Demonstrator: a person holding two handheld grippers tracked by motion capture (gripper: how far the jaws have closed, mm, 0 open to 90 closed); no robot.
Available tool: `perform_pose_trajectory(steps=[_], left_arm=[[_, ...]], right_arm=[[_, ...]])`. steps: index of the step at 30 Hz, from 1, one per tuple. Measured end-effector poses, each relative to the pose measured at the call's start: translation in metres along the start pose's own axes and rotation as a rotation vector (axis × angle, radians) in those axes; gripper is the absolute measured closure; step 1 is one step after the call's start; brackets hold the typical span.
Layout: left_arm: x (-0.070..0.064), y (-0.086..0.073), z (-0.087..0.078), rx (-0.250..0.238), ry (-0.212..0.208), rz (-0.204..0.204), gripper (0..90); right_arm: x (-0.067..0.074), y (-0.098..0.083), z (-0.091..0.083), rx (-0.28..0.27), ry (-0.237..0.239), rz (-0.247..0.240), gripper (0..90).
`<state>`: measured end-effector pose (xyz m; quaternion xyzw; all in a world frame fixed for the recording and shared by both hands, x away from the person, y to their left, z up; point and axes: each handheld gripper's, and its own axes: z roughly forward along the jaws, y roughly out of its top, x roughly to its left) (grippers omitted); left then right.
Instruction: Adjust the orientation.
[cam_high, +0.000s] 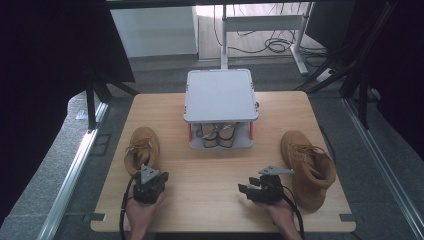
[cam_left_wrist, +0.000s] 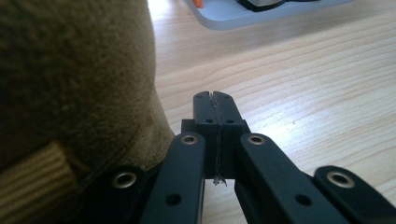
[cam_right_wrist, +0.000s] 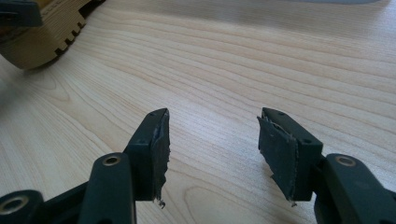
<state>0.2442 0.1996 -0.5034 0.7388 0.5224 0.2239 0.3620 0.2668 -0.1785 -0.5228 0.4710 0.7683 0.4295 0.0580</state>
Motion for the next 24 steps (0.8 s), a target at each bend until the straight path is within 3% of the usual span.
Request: perform_pose_trajectory(steps=[18, 24], left_arm=[[0.034, -0.018, -0.025, -0.005, -0.014, -0.068, 90.0], [0.044, -0.020, -0.033, 0.004, -0.014, -0.072, 89.9]], right_arm=[[0.000, -0.001, 0.003, 0.011, -0.009, -0.002, 43.1], [0.001, -0.002, 0.004, 0.018, -0.006, -0.003, 43.1]])
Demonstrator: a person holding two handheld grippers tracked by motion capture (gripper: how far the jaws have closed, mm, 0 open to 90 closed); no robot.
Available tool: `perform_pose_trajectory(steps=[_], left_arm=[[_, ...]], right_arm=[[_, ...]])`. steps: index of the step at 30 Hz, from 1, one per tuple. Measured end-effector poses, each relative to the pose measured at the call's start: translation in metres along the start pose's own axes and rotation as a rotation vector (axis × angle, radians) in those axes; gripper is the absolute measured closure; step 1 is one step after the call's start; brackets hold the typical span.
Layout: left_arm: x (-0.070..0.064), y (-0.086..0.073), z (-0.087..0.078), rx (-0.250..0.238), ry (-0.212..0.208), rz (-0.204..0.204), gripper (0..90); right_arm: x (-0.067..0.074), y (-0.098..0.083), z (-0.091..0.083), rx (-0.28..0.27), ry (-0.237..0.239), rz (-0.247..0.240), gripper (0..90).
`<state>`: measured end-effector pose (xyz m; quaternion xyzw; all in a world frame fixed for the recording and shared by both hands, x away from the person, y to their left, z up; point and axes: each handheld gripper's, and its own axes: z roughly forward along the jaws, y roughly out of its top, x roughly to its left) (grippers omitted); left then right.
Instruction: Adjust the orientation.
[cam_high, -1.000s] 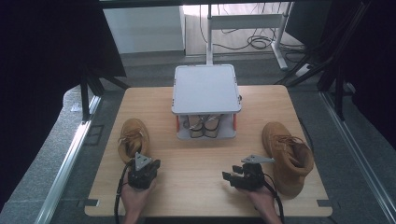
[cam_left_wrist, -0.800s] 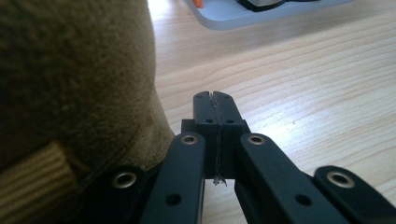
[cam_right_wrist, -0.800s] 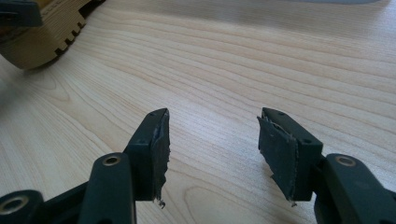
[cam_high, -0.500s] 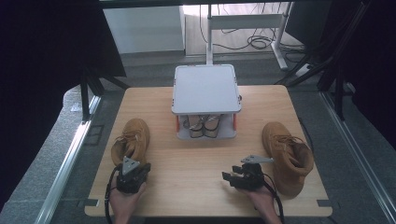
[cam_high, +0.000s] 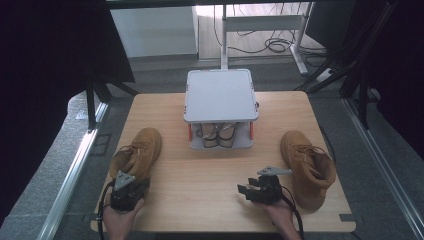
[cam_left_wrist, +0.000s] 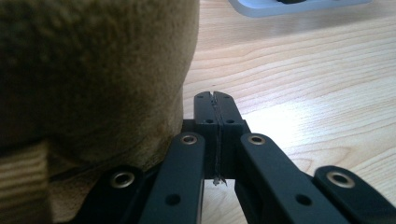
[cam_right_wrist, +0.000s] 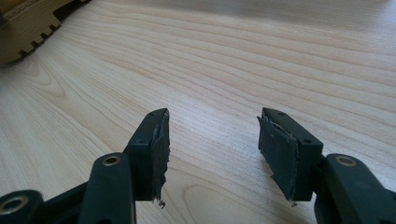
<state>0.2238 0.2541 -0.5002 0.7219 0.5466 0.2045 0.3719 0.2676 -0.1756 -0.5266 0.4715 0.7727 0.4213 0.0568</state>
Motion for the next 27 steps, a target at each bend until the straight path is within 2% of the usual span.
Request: perform_pose_trajectory(steps=[12, 19, 27], left_arm=[[0.020, -0.002, -0.012, 0.011, 0.014, 0.005, 89.9], [0.039, -0.003, -0.024, 0.004, 0.039, -0.028, 89.9], [0.049, -0.002, -0.028, -0.001, 0.044, -0.051, 89.9]], right_arm=[[-0.002, -0.001, 0.000, 0.005, -0.006, 0.004, 43.1], [-0.002, -0.001, 0.001, 0.002, -0.011, 0.007, 43.1], [-0.001, -0.002, 0.002, 0.003, -0.012, 0.009, 43.5]])
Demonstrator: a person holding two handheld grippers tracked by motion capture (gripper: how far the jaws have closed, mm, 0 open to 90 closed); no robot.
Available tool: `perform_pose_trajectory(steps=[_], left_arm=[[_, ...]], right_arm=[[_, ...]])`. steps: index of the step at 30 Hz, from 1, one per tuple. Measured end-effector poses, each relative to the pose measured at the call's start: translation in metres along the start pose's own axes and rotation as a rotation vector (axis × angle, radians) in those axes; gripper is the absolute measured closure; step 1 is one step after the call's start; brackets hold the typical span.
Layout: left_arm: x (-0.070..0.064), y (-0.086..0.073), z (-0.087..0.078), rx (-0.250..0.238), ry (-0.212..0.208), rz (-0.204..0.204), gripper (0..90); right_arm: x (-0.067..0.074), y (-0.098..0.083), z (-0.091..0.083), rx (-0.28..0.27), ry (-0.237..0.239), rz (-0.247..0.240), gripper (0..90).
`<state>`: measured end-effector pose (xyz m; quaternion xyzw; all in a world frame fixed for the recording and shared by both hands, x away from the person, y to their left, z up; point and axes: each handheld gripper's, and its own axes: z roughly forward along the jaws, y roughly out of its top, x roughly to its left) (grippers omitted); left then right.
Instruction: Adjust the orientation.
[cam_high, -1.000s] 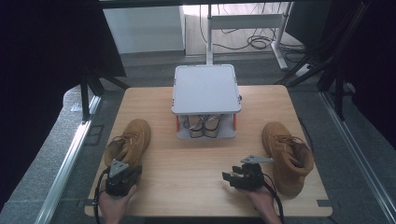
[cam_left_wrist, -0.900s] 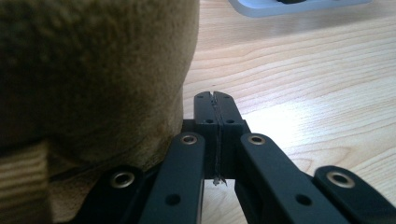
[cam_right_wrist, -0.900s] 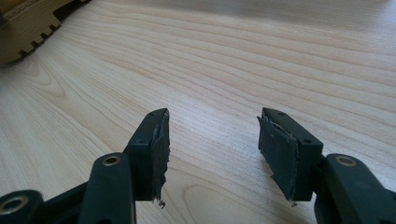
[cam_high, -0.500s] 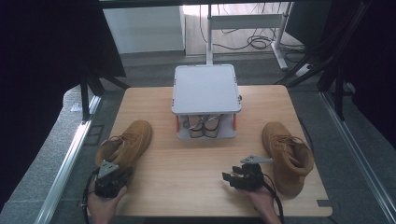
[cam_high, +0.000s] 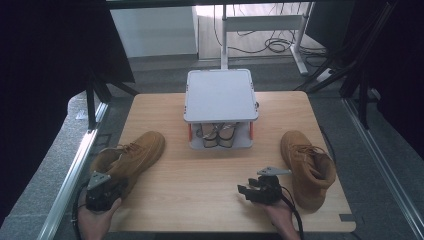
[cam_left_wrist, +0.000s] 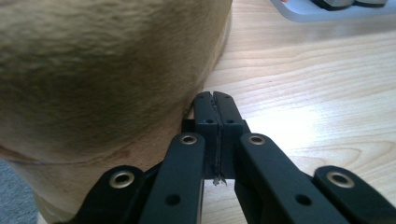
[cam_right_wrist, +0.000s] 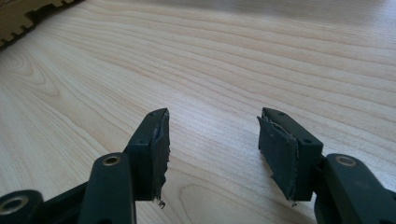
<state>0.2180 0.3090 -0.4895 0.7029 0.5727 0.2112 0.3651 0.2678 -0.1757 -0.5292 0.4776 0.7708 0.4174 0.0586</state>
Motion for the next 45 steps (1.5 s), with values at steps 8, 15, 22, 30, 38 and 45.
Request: perform_pose_trajectory(steps=[8, 15, 22, 30, 38, 45], left_arm=[[-0.014, 0.001, -0.001, -0.003, -0.037, 0.007, 89.3], [-0.050, 0.005, 0.017, -0.002, -0.137, 0.054, 89.0], [-0.078, 0.011, 0.043, 0.037, -0.193, 0.113, 87.3], [-0.094, 0.023, 0.062, 0.053, -0.227, 0.122, 80.4], [-0.106, 0.022, 0.071, 0.055, -0.238, 0.156, 66.0], [-0.102, 0.014, 0.074, 0.078, -0.235, 0.130, 52.4]], right_arm=[[0.000, 0.000, 0.000, -0.009, -0.005, 0.005, 43.6], [0.000, -0.002, 0.000, -0.010, -0.008, 0.012, 43.6], [-0.002, -0.003, -0.002, -0.013, -0.011, 0.016, 43.6], [-0.001, -0.005, -0.005, -0.025, -0.037, 0.004, 47.2], [0.005, -0.009, -0.019, -0.092, -0.088, -0.063, 57.6], [0.002, -0.013, -0.029, -0.104, -0.103, -0.061, 65.1]])
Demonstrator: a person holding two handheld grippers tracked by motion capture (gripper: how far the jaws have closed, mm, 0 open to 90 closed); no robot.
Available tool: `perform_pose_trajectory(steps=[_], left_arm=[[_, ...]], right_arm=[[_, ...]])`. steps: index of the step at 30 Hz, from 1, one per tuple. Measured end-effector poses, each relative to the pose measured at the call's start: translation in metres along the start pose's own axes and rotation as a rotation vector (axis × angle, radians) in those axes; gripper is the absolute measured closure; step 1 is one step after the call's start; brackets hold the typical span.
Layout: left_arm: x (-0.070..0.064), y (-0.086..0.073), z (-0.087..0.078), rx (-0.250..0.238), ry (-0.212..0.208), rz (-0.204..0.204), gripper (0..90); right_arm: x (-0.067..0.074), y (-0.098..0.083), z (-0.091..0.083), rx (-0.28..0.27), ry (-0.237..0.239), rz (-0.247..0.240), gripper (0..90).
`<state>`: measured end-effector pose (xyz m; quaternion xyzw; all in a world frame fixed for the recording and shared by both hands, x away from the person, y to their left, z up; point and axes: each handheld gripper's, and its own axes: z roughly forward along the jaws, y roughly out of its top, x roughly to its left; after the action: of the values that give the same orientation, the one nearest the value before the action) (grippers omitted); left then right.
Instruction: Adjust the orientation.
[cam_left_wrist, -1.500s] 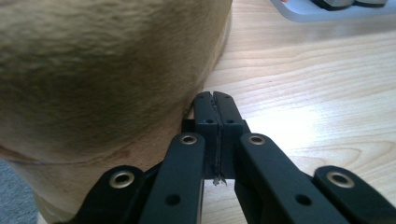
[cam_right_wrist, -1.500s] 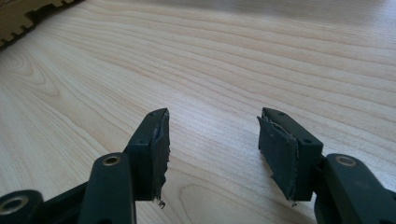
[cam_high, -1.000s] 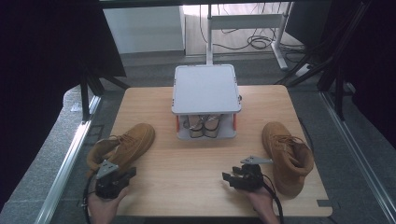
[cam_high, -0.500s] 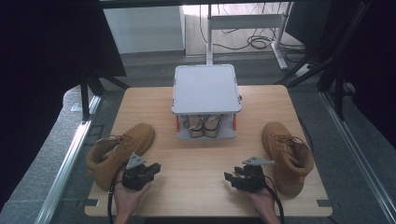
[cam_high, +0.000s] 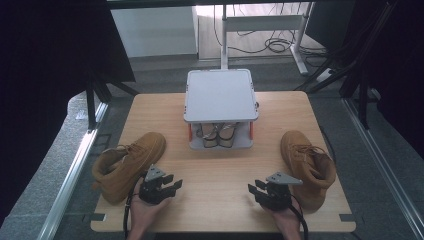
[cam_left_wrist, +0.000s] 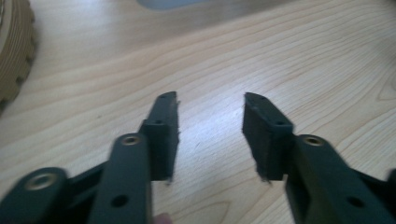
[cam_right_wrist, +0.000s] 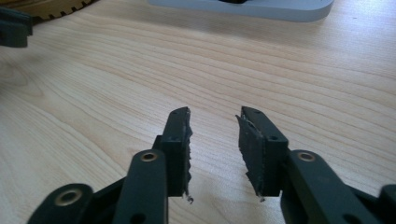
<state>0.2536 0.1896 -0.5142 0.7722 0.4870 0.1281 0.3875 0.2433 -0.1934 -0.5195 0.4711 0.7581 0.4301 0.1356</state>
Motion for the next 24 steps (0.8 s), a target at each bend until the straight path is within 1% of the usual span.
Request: perform_pose_trajectory(steps=[2, 5, 6, 8, 10, 13, 15, 17, 19, 21, 24], left_arm=[[0.001, -0.002, 0.001, 0.002, 0.006, -0.013, 49.7], [0.001, -0.003, -0.001, -0.002, 0.008, -0.009, 46.7], [0.001, -0.002, -0.002, -0.006, 0.008, -0.007, 45.6], [0.001, -0.002, -0.004, -0.011, 0.008, -0.008, 44.3], [0.003, -0.002, -0.005, -0.015, 0.013, -0.010, 43.8], [0.005, -0.004, -0.005, -0.013, 0.021, -0.019, 43.5], [0.005, -0.005, -0.005, -0.012, 0.036, -0.017, 43.4], [0.005, -0.005, -0.006, -0.012, 0.046, -0.008, 43.3], [0.006, -0.006, -0.005, -0.010, 0.043, -0.015, 43.2], [0.006, -0.006, -0.005, -0.009, 0.028, -0.020, 43.0], [0.005, -0.006, -0.003, -0.003, 0.031, -0.013, 42.9]], right_arm=[[0.000, 0.000, -0.002, -0.002, 0.002, -0.002, 68.0], [0.000, -0.002, -0.005, 0.002, -0.001, -0.011, 74.4], [0.000, -0.002, -0.006, 0.003, -0.007, -0.020, 76.5], [-0.001, -0.003, -0.011, -0.001, -0.017, -0.024, 79.9], [-0.004, -0.004, -0.016, -0.004, -0.032, -0.020, 83.3], [-0.009, -0.009, -0.025, -0.006, -0.072, -0.014, 87.8], [-0.013, -0.012, -0.031, -0.008, -0.094, -0.010, 88.9], [-0.016, -0.015, -0.038, -0.022, -0.114, -0.005, 89.1], [-0.020, -0.017, -0.046, -0.031, -0.124, 0.006, 89.0], [-0.024, -0.020, -0.050, -0.035, -0.138, 0.020, 89.1], [-0.030, -0.023, -0.057, -0.044, -0.155, 0.036, 89.1]])
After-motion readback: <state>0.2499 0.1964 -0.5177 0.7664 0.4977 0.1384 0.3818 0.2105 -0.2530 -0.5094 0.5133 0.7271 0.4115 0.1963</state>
